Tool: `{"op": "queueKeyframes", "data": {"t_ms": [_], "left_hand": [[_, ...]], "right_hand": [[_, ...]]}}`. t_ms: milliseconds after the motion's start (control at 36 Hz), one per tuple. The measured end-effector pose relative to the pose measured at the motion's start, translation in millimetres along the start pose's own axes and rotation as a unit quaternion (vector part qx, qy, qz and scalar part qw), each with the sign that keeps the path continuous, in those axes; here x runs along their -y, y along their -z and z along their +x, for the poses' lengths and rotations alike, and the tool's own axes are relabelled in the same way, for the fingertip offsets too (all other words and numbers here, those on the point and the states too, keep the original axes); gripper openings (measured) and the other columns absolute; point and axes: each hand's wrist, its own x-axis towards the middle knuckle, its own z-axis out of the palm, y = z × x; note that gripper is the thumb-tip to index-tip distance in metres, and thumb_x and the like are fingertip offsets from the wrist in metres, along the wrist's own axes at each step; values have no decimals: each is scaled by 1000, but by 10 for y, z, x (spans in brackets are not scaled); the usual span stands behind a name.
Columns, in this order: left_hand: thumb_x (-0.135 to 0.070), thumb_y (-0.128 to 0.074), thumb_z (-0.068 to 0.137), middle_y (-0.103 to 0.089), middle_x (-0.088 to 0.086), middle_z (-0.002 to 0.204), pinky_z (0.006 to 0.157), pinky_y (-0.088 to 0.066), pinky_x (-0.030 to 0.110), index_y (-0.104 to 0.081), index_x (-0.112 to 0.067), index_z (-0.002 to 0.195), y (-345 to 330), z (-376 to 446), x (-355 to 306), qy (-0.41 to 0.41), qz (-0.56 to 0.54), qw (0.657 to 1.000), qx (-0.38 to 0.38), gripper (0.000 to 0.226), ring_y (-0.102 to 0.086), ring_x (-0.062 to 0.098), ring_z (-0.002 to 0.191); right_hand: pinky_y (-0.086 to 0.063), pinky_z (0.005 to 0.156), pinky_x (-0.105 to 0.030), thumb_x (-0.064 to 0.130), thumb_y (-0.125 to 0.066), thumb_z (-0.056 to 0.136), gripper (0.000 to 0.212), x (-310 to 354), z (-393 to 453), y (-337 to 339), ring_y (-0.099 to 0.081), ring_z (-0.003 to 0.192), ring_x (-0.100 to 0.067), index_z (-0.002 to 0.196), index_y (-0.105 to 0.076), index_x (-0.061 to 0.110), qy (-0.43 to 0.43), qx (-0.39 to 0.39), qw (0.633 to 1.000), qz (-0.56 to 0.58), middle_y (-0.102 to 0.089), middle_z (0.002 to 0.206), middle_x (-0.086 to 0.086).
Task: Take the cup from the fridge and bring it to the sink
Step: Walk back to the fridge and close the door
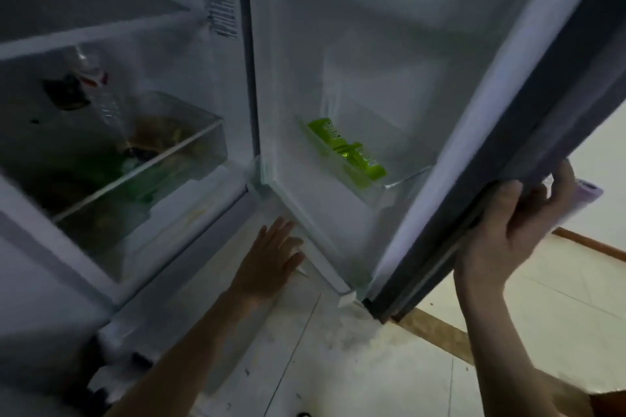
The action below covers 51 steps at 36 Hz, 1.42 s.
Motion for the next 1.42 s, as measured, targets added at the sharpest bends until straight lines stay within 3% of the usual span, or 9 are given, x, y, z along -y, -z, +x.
{"op": "queueKeyframes", "data": {"t_ms": [83,278,333,444,611,861,1000,1139,1417], "left_hand": [[-51,-26,105,-59,15,149,116,-43,55,-72,-9,129,327,-334,185,39,-24,998,-53,66,-53,37,143],[-33,-46,107,-55,4,135,104,-39,24,-56,-11,135,1572,-784,607,161,-57,916,-364,37,-56,27,123],[-31,-45,107,-55,6,136,110,-36,26,-56,-8,133,1988,-863,737,156,-28,872,-463,36,-53,29,127],[-22,-48,108,-42,20,155,124,-27,25,-46,2,145,2633,-902,996,217,-67,772,-593,44,-40,30,146],[-49,-26,109,-14,-1,175,132,-12,44,-8,-22,167,3173,-823,1291,352,-386,705,-480,67,-18,19,160],[-64,-38,98,-17,-13,173,129,-25,38,-8,-34,166,3225,-1016,1476,320,-443,726,-418,80,-30,11,156],[-60,-44,97,-22,-12,172,99,-44,17,-7,-35,166,3265,-1067,1493,295,-472,730,-396,82,-51,-5,131],[-58,-46,97,-17,-13,173,127,-31,37,-8,-38,166,3284,-1080,1510,294,-500,711,-397,81,-34,9,154],[-50,-43,107,-28,-2,171,125,-35,44,-11,-40,165,3233,-1060,1324,293,-518,689,-413,67,-39,18,153]], "right_hand": [[-50,95,-38,33,-42,108,52,330,-395,-74,-56,112,-37,148,-30,2,12,27,999,29,-53,127,-23],[-31,98,9,31,-45,106,56,936,-1178,-494,-38,124,30,154,-16,25,92,129,987,31,-32,144,46],[-42,102,-7,50,-41,104,63,1064,-1340,-667,-49,125,14,156,-7,40,91,177,979,32,-32,149,39],[-41,113,-61,43,-44,104,75,1281,-1649,-1104,-39,143,-47,158,9,43,118,253,959,48,-28,159,-30],[-25,123,-62,14,-57,98,96,1631,-2142,-1845,-13,152,-53,160,14,27,195,241,949,60,-13,157,-35],[-22,122,-64,16,-66,89,104,2008,-2601,-2758,-21,148,-57,160,10,23,221,255,941,-24,-18,154,-41],[-25,120,-65,15,-69,86,89,2094,-2747,-3170,-25,146,-57,156,-13,14,219,238,946,-42,-17,157,-40],[-27,121,-63,27,-47,104,63,2122,-2855,-3463,-30,145,-54,157,-14,17,207,181,961,9,-25,152,-36],[-33,115,-66,19,-75,93,71,2129,-2785,-3380,-30,143,-54,147,-30,11,204,220,954,3,-22,152,-34]]}}
